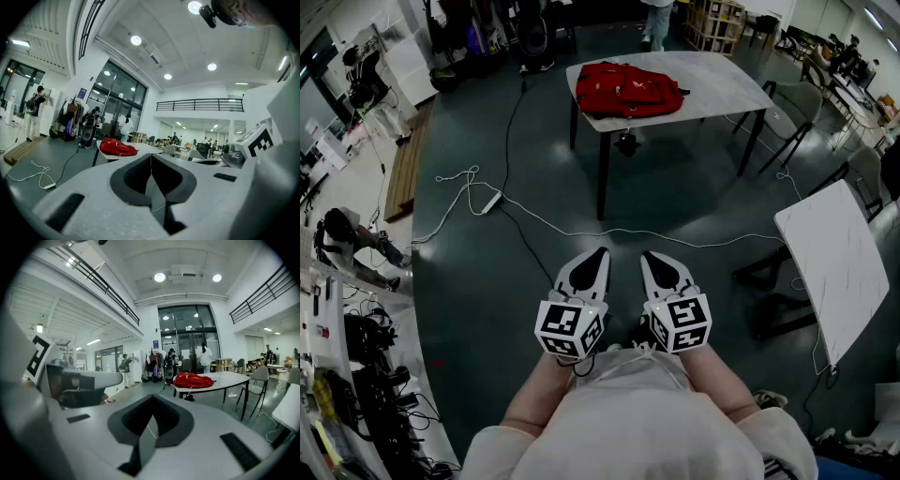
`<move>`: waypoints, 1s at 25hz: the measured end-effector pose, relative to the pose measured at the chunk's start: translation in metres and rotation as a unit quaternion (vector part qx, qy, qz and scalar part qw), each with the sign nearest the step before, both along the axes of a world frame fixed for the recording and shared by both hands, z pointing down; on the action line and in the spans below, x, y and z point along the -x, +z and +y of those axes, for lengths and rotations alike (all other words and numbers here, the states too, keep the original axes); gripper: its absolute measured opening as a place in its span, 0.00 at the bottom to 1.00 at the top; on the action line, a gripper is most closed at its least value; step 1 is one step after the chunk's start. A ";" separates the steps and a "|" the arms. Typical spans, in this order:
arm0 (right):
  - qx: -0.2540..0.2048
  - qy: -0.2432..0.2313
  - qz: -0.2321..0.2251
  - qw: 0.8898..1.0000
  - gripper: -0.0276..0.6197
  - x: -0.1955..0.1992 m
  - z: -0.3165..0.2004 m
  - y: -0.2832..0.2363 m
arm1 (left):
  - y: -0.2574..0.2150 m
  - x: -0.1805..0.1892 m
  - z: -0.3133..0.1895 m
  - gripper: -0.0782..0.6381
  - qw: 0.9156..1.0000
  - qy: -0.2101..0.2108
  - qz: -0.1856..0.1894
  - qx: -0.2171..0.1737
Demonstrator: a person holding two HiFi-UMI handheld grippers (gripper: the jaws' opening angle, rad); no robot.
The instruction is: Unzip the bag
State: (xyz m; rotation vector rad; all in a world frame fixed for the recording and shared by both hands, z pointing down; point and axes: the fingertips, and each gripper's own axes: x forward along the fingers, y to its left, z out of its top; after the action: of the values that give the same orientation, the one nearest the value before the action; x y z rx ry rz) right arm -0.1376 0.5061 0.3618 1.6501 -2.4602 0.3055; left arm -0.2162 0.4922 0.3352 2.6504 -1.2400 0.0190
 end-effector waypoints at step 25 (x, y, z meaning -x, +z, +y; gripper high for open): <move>0.038 -0.002 -0.012 0.999 0.09 0.004 -0.045 0.027 | 0.024 0.014 -0.047 0.14 0.999 -0.023 0.023 0.038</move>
State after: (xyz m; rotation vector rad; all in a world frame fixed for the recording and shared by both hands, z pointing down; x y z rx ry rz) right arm -0.1417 0.4614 0.3888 1.6209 -2.4359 0.4140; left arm -0.2299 0.4450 0.3596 2.5433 -1.2601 -0.0029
